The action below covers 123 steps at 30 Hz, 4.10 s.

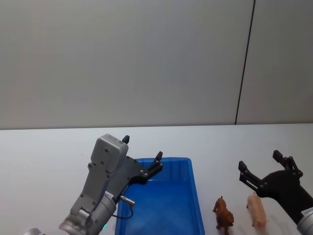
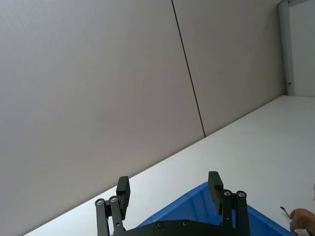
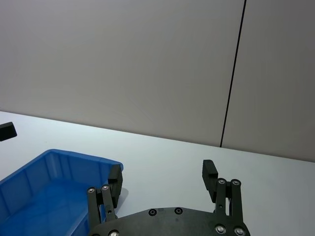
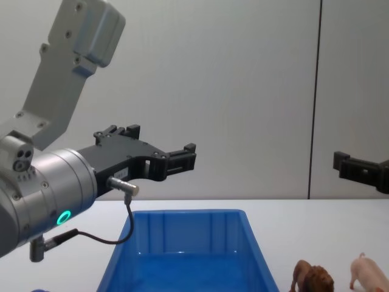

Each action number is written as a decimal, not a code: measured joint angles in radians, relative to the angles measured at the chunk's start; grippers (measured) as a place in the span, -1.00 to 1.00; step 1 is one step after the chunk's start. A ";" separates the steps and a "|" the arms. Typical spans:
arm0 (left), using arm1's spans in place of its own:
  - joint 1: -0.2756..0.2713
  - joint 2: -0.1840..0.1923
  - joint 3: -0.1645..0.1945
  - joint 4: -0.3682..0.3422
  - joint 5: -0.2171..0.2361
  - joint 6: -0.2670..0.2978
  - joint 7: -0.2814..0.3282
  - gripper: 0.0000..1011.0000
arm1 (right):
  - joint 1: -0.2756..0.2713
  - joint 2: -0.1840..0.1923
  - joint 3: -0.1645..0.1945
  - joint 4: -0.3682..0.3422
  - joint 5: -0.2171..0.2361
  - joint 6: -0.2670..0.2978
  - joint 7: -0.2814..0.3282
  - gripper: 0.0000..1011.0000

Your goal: Pick up the two dolls from the table and place them into the box.

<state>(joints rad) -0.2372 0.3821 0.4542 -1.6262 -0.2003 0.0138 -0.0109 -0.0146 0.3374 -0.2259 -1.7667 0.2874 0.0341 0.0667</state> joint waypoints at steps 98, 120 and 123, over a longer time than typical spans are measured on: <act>0.000 0.000 0.000 0.000 0.000 0.000 0.000 0.98 | 0.075 0.006 0.019 0.199 0.027 0.259 0.124 -0.27; 0.000 0.000 0.000 0.000 0.000 0.000 0.000 0.98 | 0.222 -0.037 -0.003 0.178 0.003 0.278 0.340 -0.27; 0.000 0.000 0.000 0.000 0.000 0.000 0.000 0.98 | 0.249 -0.053 -0.016 0.200 -0.011 0.292 0.380 -0.27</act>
<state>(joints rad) -0.2372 0.3821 0.4542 -1.6262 -0.2003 0.0139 -0.0109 0.2342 0.2849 -0.2420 -1.5663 0.2768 0.3261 0.4467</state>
